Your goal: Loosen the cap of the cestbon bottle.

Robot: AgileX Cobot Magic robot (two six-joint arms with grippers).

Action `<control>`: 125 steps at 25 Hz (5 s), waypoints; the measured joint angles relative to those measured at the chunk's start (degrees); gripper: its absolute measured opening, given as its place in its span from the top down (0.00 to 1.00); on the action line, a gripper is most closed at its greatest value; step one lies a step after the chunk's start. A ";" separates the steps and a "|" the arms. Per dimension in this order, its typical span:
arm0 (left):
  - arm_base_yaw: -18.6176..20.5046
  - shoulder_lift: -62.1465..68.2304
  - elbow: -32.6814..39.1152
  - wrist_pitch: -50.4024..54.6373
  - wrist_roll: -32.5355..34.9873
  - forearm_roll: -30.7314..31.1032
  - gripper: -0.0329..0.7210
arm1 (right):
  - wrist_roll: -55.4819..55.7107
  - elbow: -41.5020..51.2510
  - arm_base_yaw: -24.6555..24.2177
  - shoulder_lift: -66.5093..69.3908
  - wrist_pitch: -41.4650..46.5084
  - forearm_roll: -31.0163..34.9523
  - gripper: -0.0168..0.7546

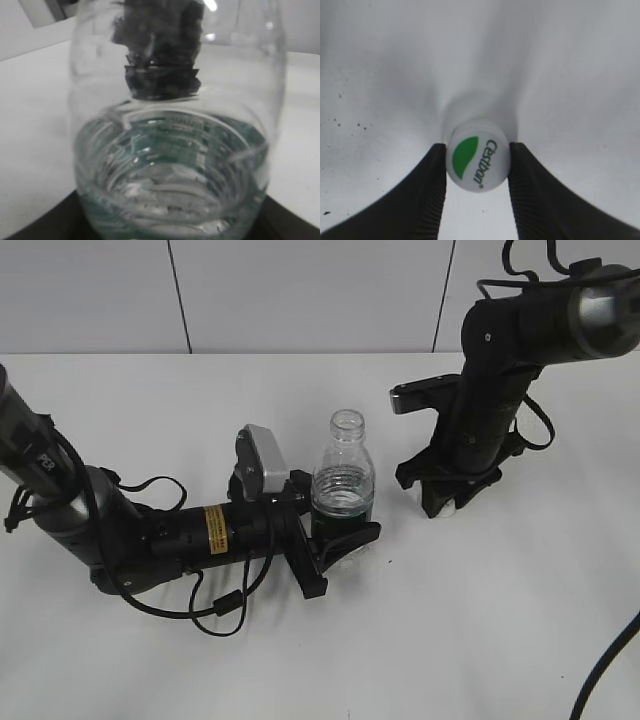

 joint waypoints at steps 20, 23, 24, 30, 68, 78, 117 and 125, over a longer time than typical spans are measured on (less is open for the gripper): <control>0.00 0.00 0.00 0.00 -0.12 -1.06 0.42 | -0.11 0.00 0.00 0.00 2.39 -0.54 0.31; 0.00 0.00 0.00 0.05 -0.17 -1.26 0.39 | -0.28 0.00 0.00 0.00 2.39 -0.56 0.31; 0.00 0.04 0.00 0.34 -0.11 -1.35 0.36 | -0.43 0.00 0.00 0.00 2.43 -0.61 0.31; 0.00 0.69 0.07 2.51 -0.11 -2.07 0.29 | -1.37 0.00 0.00 0.00 2.46 -0.72 0.31; 0.05 -33.42 0.13 18.22 -37.02 8.09 0.28 | -2.40 0.00 -0.01 -14.24 9.69 -3.78 0.31; 1.09 -45.29 0.17 59.72 -38.10 0.39 0.29 | 1.83 0.00 -0.30 -18.82 16.52 -11.20 0.31; 25.79 -44.17 -5.22 114.34 6.44 -47.76 0.34 | 3.82 0.00 -17.82 -19.27 16.05 -6.27 0.31; 25.79 -44.66 -8.33 120.41 6.75 -47.82 0.34 | 3.77 0.00 -17.86 -19.60 18.74 -5.65 0.31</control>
